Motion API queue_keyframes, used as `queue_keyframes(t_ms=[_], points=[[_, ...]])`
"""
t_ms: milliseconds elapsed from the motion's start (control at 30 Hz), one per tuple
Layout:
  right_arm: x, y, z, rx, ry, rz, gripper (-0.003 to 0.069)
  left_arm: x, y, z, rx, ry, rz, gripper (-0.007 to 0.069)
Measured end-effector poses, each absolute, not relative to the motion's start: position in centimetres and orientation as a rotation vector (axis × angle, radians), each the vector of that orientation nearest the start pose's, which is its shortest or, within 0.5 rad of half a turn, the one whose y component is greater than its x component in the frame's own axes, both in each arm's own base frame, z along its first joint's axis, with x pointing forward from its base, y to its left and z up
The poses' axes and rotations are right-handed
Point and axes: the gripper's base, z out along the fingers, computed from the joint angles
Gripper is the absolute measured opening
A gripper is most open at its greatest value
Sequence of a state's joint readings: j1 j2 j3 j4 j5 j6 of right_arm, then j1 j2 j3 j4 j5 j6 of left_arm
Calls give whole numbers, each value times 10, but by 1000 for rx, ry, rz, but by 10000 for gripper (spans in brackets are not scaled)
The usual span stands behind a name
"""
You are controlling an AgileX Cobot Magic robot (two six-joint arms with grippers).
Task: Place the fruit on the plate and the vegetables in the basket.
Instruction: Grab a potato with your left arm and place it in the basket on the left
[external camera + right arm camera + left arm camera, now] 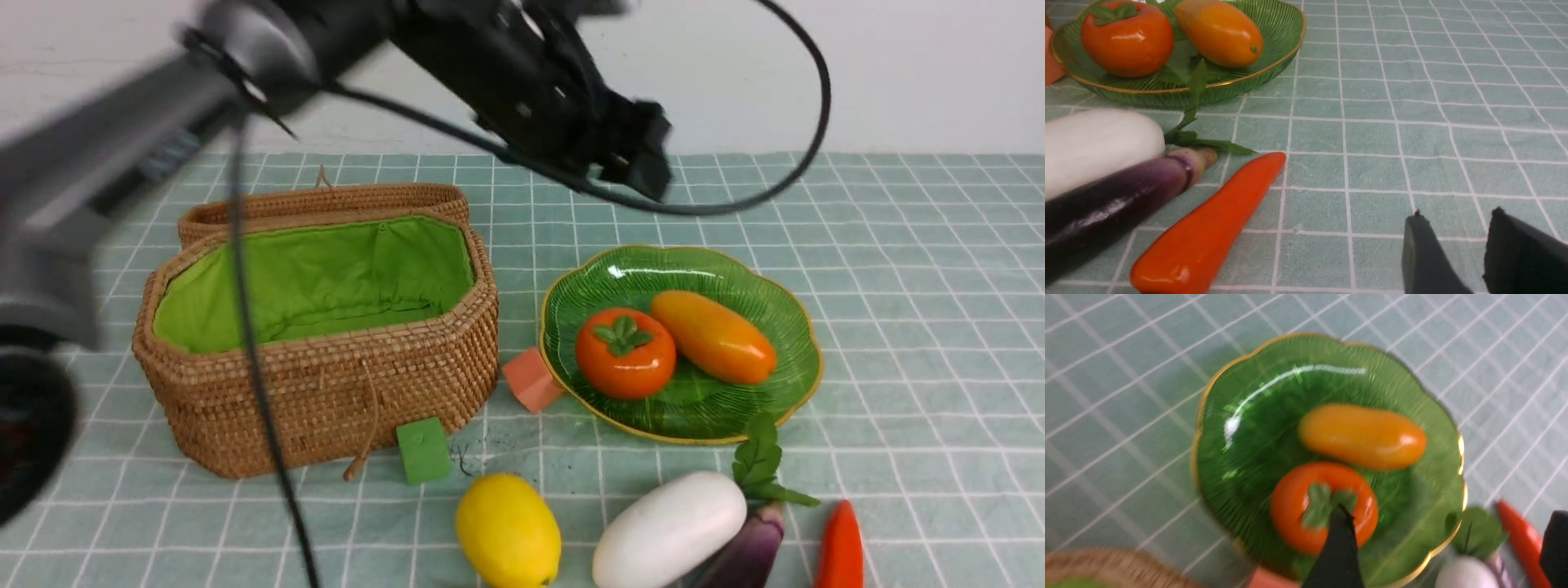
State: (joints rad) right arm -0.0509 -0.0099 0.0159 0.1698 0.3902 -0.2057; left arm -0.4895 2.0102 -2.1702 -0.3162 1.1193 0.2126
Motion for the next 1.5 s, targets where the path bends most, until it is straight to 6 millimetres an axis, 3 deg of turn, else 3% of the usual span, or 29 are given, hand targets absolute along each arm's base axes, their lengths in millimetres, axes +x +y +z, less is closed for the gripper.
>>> queue_keyframes(t_ms=[167, 300, 400, 567, 600, 667, 767, 800, 900, 1067, 1167, 1400, 1500], points=[[52, 3, 174, -42, 1874, -8, 241, 340, -193, 426, 850, 2307, -287, 591], [52, 3, 174, -42, 1874, -8, 241, 310, -176, 416, 826, 2399, -286, 591], [52, 3, 174, -42, 1874, -8, 241, 287, -168, 388, 756, 2554, -356, 591], [52, 3, 174, -42, 1874, -8, 241, 258, -168, 300, 621, 2936, -495, 591], [52, 3, 174, -42, 1874, -8, 241, 256, -168, 297, 622, 2947, -498, 591], [52, 3, 174, -42, 1874, -8, 241, 237, -174, 260, 649, 3027, -500, 591], [52, 3, 174, -42, 1874, -8, 241, 224, -186, 241, 641, 3032, -492, 592], [52, 3, 174, -42, 1874, -8, 241, 212, -195, 226, 598, 3052, -480, 592], [52, 3, 174, -42, 1874, -8, 241, 205, -202, 217, 493, 3051, -479, 592], [52, 3, 174, -42, 1874, -8, 241, 208, -209, 215, 35, 3037, -509, 592], [52, 3, 174, -42, 1874, -8, 241, 210, -206, 214, -151, 3043, -478, 592], [52, 3, 174, -42, 1874, -8, 241, 218, -202, 211, -157, 2971, -388, 592], [52, 3, 174, -42, 1874, -8, 241, 221, -205, 201, -169, 2988, -367, 592]])
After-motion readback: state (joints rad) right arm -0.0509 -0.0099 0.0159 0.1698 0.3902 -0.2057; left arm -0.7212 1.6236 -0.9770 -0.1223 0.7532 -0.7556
